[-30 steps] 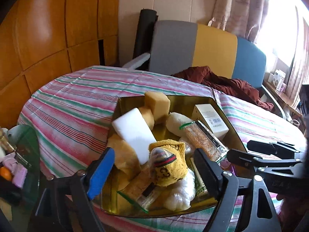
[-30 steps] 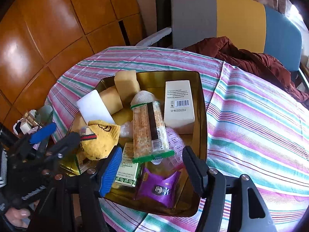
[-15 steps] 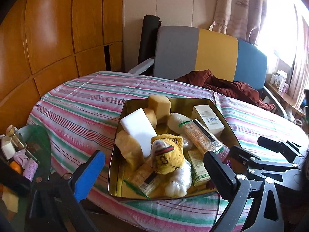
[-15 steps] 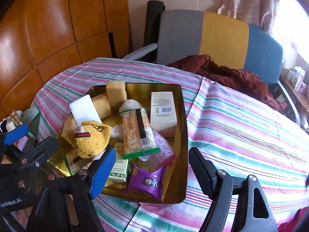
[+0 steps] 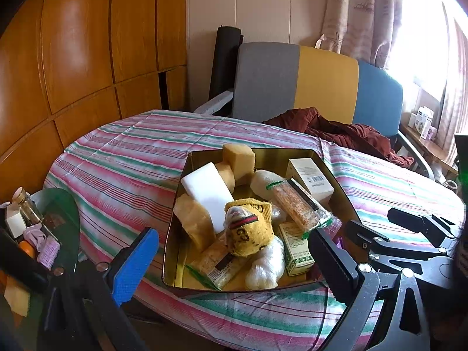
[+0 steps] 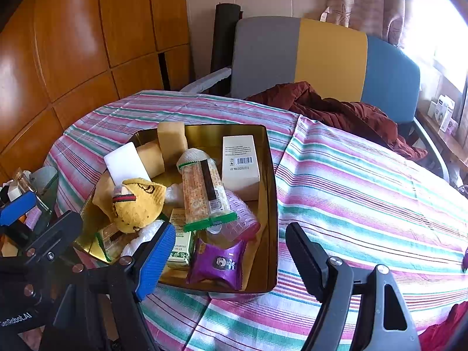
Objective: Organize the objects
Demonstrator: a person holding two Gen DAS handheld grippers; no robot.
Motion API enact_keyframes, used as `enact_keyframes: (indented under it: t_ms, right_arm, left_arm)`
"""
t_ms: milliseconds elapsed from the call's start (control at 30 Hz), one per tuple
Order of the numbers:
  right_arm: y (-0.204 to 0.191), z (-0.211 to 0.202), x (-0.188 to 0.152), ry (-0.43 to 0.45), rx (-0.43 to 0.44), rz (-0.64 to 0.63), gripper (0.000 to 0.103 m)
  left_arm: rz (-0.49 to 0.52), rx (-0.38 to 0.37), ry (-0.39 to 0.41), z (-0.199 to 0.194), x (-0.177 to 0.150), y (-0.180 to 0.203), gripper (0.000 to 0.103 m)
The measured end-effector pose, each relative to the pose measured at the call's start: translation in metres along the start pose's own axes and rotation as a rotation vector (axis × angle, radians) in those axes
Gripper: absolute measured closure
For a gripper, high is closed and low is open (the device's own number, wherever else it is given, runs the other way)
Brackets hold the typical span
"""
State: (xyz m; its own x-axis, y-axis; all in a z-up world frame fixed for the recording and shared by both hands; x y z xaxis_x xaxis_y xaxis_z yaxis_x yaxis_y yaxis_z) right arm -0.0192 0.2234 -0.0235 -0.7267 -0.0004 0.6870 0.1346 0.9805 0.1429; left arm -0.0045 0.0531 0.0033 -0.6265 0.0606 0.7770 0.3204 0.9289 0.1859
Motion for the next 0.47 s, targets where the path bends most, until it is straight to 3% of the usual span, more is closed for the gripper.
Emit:
enact_keyframes:
  t_ms: [467]
  right_arm:
    - [-0.0021,0.0029,-0.0026,-0.010,0.002,-0.005,0.024]
  left_arm:
    - [-0.021,0.004,-0.019,0.0051,-0.0040,-0.0062,0.000]
Point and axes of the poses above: each gripper's, at about its wrist camera, not at the fingertips, and z roughly the way its jaws point, y to its right, x to its top, the point moved 3 cm from there along z, roughly the way its jaws point, and after that the axes turned 14 degrees about -x, right-handed, at the moved point
